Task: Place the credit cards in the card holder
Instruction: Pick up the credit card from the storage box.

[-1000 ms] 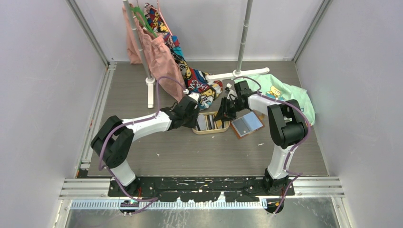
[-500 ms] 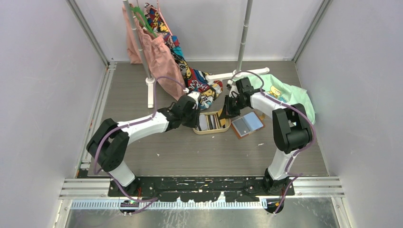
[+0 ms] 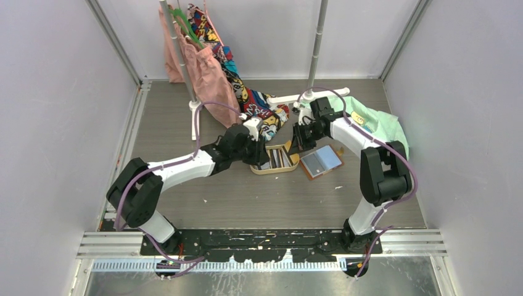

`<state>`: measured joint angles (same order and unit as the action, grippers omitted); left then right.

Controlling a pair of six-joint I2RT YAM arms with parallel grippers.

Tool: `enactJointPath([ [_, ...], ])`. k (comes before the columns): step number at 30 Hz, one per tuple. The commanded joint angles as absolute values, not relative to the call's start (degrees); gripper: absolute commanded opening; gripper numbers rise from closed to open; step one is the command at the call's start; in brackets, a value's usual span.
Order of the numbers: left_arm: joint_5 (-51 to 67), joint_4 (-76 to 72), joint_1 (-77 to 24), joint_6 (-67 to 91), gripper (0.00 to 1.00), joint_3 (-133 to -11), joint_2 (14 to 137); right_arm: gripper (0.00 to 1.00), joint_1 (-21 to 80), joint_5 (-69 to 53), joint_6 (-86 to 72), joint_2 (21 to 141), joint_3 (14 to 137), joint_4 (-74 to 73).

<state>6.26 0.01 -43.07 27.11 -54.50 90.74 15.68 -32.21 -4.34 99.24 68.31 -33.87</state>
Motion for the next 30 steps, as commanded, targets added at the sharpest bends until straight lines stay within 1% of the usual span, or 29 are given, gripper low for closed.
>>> enactJointPath([
  [1, 14.2, -12.0, -43.2, 29.6, 0.41, -53.3, 87.8, 0.01, 13.7, -40.4, 5.5, 93.4, 70.9, -38.0],
  [7, 21.5, -21.8, -43.2, 33.2, 0.41, -52.5, 89.7, 0.01, 9.6, -48.9, 11.2, 88.9, 70.8, -41.7],
  [14, 29.2, -43.5, -43.2, 39.7, 0.43, -49.1, 92.3, 0.01, 3.6, -60.8, 14.7, 82.1, 68.3, -42.3],
  [23, 34.1, -66.9, -43.3, 50.8, 0.5, -48.8, 99.6, 0.01, 1.4, -69.3, 13.8, 76.6, 65.8, -39.2],
  [26, 34.5, -71.1, -43.5, 53.6, 0.51, -49.8, 101.9, 0.01, 1.2, -70.8, 11.3, 75.4, 64.5, -36.2],
  [30, 35.0, -71.6, -45.3, 53.9, 0.51, -51.8, 103.5, 0.01, 1.1, -71.8, 10.1, 75.1, 63.7, -34.7],
])
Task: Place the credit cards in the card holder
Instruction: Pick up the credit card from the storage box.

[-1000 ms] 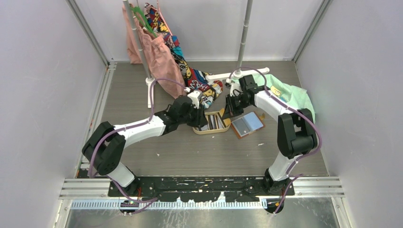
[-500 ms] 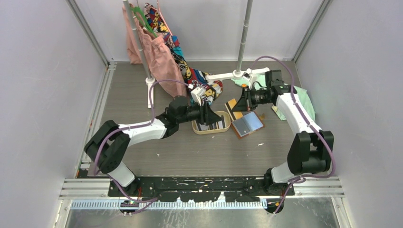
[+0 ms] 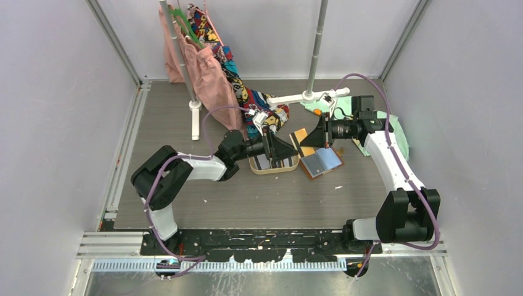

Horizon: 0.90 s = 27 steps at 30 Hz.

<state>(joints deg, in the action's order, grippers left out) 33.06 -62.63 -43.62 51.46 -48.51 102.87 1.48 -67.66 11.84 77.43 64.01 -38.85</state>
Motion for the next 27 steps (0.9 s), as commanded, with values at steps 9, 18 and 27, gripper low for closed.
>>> enactJointPath([
  [9, 37.4, -72.3, -45.8, 57.6, 0.2, -55.5, 107.0, 0.01, 1.1, -72.7, 9.8, 74.8, 63.4, -34.1],
  [18, 40.4, -71.5, -45.5, 55.4, 0.0, -53.8, 106.5, 0.38, 0.8, -69.6, 12.0, 72.8, 63.6, -34.7],
  [27, 48.7, -62.3, -45.0, 46.8, 0.0, -52.7, 103.3, 0.47, 0.8, -71.2, 24.0, 69.4, 62.4, -39.8],
])
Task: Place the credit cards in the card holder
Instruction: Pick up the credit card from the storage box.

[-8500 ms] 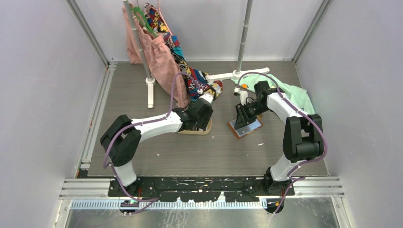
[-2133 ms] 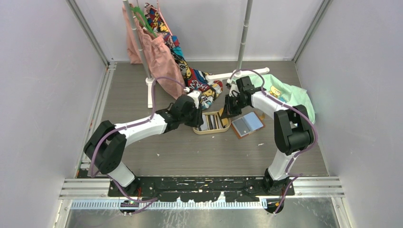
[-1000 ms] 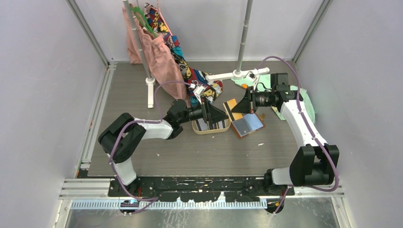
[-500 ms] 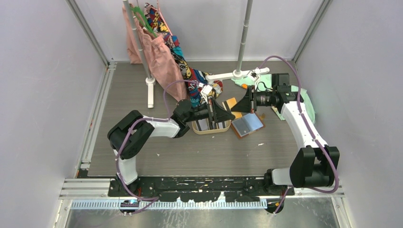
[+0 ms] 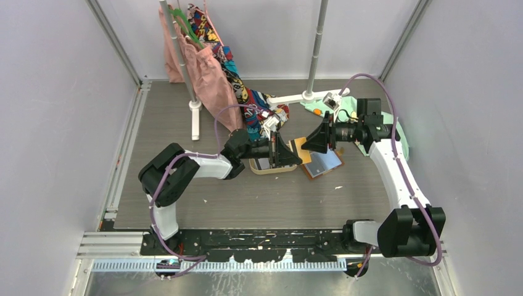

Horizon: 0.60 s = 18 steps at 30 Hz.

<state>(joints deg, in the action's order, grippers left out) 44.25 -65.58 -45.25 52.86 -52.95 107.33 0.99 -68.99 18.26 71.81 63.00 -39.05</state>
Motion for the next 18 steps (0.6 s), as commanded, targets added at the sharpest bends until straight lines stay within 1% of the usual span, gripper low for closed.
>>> enactJointPath([
  [1, 48.9, -61.1, -45.0, 45.7, 0.0, -52.7, 102.8, 0.44, 0.8, -71.2, 23.9, 69.4, 62.4, -39.7],
  [5, 49.2, -57.6, -44.9, 42.9, 0.0, -52.8, 101.5, 0.34, 0.7, -71.2, 23.9, 70.5, 62.6, -40.2],
  [13, 50.2, -57.2, -45.0, 42.8, 0.0, -53.8, 102.0, 0.31, 1.0, -71.8, 25.5, 72.8, 63.5, -42.9],
  [18, 50.1, -57.2, -45.0, 42.9, 0.0, -54.0, 102.0, 0.23, 2.2, -71.4, 25.6, 73.9, 63.8, -43.4],
])
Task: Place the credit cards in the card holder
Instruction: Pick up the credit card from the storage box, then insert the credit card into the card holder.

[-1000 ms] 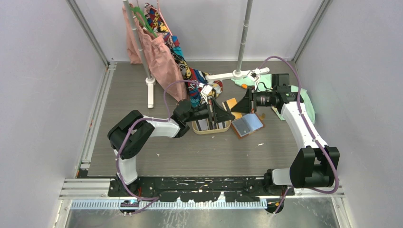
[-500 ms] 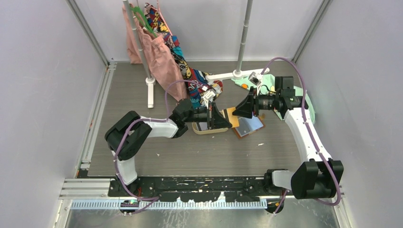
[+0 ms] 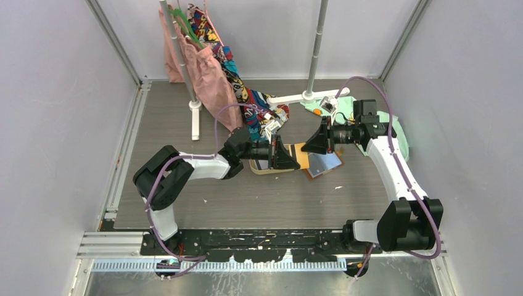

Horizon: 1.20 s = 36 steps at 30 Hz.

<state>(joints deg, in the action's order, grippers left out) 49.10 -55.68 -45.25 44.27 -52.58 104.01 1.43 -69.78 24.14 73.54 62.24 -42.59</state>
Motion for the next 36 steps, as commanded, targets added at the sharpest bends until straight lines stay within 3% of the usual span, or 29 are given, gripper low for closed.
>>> enactJointPath([
  [1, 50.0, -57.2, -45.0, 42.9, 0.0, -54.1, 102.0, 0.2, 2.3, -71.5, 25.8, 74.1, 64.0, -43.7],
  [4, 48.9, -56.8, -45.0, 42.9, 0.03, -53.9, 101.9, 0.02, 2.4, -71.2, 27.5, 74.6, 65.3, -46.0],
  [9, 40.4, -47.4, -45.0, 38.2, 0.3, -51.6, 98.9, 0.01, 0.0, -64.2, 26.5, 73.8, 67.5, -47.5],
  [12, 31.7, -37.8, -45.1, 32.9, 0.36, -49.7, 95.7, 0.01, -4.9, -56.5, 22.6, 72.6, 66.2, -44.5],
  [18, 19.7, -27.6, -50.5, 28.8, 0.37, -52.2, 94.2, 0.01, -9.3, -48.3, 22.7, 75.9, 64.4, -43.7],
  [24, 8.1, -24.1, -58.9, 30.5, 0.35, -58.4, 100.8, 0.01, -10.3, -45.7, 26.5, 86.3, 68.3, -47.8],
  [36, -1.6, -13.9, -61.5, 35.2, 0.32, -71.6, 114.1, 0.01, -10.3, -42.0, 29.1, 99.3, 73.0, -47.7],
])
